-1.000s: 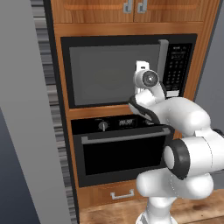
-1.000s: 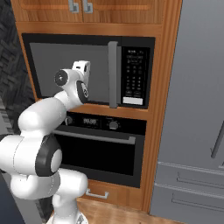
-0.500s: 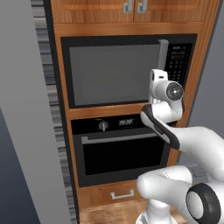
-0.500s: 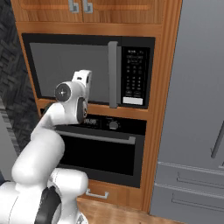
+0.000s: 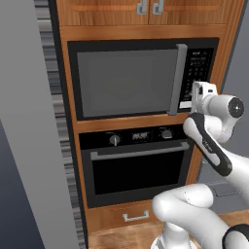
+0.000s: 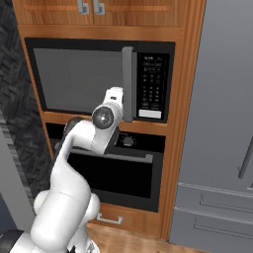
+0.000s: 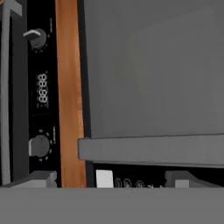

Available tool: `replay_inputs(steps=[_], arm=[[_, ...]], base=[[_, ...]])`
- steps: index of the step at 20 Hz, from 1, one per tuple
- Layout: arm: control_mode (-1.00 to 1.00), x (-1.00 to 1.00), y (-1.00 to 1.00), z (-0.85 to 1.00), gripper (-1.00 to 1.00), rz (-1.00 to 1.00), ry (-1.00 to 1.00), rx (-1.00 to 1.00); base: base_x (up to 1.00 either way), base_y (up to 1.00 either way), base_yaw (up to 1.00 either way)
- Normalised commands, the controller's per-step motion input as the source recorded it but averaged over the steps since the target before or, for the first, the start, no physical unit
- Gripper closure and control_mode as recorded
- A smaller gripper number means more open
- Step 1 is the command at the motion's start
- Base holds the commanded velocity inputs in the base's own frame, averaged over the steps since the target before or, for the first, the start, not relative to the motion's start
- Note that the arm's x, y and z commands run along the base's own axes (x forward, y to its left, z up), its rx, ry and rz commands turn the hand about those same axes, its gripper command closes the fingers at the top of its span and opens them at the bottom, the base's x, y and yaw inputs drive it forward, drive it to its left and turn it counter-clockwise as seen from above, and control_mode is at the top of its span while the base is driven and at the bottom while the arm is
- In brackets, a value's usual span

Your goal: Pick the avocado from the sink and place it in the bowl. Then pick the bowl and place it in the microwave. Then close the microwave door and press the start button.

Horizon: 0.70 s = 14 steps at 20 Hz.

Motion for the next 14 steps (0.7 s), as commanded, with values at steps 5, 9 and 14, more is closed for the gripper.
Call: replay_inputs(steps=[5,9,14], arm=[[-1.0,-0.11,-0.38,-0.03,-1.0,0.02,-0.01,0.01],[-1.0,0.02,-0.27,-0.08,-1.0,-0.02,-0.05,0.01],[-1.0,0.01,-1.0,-0.03,-1.0,-0.13,-0.12,0.13]], base=[[0.0,0.0,0.0],[0.0,0.0,0.0],[0.0,0.0,0.0]])
